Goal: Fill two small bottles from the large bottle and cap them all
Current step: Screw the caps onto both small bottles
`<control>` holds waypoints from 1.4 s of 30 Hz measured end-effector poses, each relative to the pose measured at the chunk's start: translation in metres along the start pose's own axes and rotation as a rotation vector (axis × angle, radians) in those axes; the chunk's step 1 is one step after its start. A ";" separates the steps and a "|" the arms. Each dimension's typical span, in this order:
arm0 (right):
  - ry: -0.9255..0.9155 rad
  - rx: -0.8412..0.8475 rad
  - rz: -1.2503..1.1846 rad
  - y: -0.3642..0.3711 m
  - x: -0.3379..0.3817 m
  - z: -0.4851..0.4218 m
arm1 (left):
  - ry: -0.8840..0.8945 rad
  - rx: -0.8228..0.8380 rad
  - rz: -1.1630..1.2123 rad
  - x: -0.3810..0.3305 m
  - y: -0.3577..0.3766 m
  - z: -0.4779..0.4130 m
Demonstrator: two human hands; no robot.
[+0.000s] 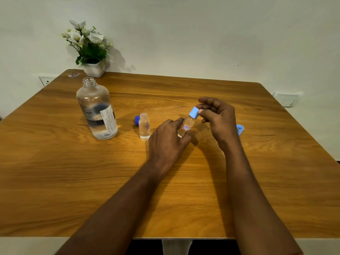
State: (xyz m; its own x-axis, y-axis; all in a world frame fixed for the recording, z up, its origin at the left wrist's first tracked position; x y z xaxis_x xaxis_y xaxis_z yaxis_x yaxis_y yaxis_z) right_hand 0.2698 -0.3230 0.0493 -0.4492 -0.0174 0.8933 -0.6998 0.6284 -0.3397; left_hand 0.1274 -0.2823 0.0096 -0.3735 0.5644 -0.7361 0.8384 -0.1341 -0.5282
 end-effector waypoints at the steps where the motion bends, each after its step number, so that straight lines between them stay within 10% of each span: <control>1: -0.011 0.004 0.004 0.000 0.000 0.000 | -0.001 -0.002 0.000 0.000 0.000 0.000; 42: 0.002 0.108 0.215 0.014 0.002 0.007 | -0.099 -0.099 0.172 -0.004 -0.003 -0.002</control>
State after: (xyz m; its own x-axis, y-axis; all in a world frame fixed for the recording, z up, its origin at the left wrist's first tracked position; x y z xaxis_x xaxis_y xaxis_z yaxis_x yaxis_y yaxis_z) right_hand 0.2552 -0.3192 0.0441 -0.5932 0.1098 0.7976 -0.6437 0.5303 -0.5517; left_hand 0.1269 -0.2824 0.0148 -0.2550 0.4572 -0.8520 0.9260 -0.1383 -0.3513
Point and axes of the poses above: each hand's wrist, its own z-axis away from the middle knuckle, its own y-axis out of the palm, x = y × z, the point moved 1 cm from there along -z, towards the middle knuckle, and after that the axes turned 13 degrees about z, right-handed, at the moved point
